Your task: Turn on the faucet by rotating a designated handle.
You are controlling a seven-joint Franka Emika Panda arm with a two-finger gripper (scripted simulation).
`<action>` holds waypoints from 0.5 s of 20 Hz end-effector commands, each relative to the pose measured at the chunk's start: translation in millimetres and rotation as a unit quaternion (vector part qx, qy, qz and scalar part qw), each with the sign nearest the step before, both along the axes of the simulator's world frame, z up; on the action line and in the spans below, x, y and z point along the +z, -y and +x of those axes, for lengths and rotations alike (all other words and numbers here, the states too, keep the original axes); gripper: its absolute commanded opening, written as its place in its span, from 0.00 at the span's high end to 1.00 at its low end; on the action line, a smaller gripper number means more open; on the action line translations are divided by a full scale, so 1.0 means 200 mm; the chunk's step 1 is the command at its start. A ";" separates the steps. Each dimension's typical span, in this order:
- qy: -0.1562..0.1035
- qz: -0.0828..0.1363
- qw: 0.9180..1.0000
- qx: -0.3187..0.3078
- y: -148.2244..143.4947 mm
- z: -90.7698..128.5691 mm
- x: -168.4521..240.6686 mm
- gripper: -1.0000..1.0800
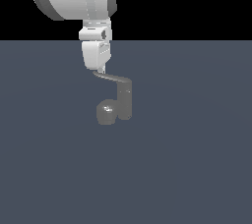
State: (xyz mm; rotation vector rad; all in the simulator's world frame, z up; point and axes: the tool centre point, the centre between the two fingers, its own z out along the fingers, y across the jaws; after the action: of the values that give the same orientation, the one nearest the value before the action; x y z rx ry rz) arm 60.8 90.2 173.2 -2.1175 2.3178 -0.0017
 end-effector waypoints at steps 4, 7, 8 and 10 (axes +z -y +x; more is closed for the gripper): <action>-0.001 0.000 1.000 0.000 -0.02 -0.08 0.00 1.00; -0.001 0.000 1.000 0.000 -0.03 -0.12 0.00 1.00; -0.001 0.000 1.000 0.000 -0.03 -0.13 0.00 1.00; -0.001 0.000 1.000 0.000 -0.04 -0.16 0.00 1.00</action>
State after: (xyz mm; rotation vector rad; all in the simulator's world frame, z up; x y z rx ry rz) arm 35.4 95.1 173.2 -2.1123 2.3211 -0.0044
